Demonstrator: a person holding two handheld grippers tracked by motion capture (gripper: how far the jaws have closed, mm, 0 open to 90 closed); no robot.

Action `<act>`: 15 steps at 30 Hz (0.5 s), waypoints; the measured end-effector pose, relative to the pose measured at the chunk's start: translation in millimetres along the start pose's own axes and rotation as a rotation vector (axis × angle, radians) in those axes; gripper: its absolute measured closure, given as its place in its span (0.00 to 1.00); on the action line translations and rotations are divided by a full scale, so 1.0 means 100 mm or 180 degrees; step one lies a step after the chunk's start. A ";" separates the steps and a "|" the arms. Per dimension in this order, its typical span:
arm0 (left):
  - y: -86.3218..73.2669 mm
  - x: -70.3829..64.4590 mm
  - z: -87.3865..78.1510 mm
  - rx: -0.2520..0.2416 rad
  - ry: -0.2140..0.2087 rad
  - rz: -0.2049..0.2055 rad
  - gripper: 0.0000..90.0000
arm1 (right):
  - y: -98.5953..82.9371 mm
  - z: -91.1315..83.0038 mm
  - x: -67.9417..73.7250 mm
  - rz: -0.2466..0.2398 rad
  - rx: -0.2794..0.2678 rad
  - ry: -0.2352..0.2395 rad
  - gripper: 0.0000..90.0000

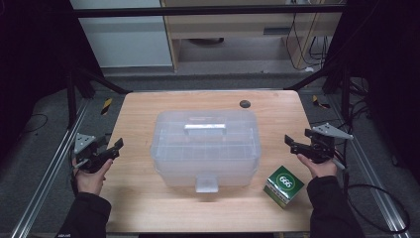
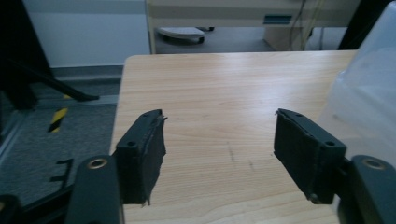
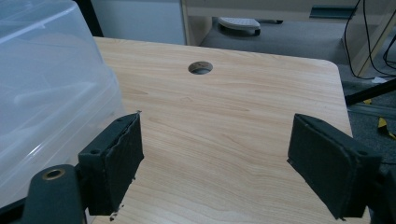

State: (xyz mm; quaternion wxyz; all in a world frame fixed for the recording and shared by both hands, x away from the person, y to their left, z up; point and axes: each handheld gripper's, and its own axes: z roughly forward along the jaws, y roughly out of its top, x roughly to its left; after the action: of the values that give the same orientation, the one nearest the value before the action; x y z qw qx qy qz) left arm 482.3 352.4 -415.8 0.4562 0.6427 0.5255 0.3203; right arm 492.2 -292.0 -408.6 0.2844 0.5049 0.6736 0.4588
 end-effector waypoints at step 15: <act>0.37 -0.24 -0.23 -0.0171 -0.0231 0.0493 0.38 | -0.01 0.05 0.15 -0.0186 0.0213 0.0086 0.22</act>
State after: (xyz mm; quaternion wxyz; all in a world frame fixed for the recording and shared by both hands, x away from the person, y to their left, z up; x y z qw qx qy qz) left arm 469.7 333.5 -371.6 0.4658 0.6802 0.4486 0.3451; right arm 491.4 -276.6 -410.3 0.2715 0.4879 0.7068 0.4343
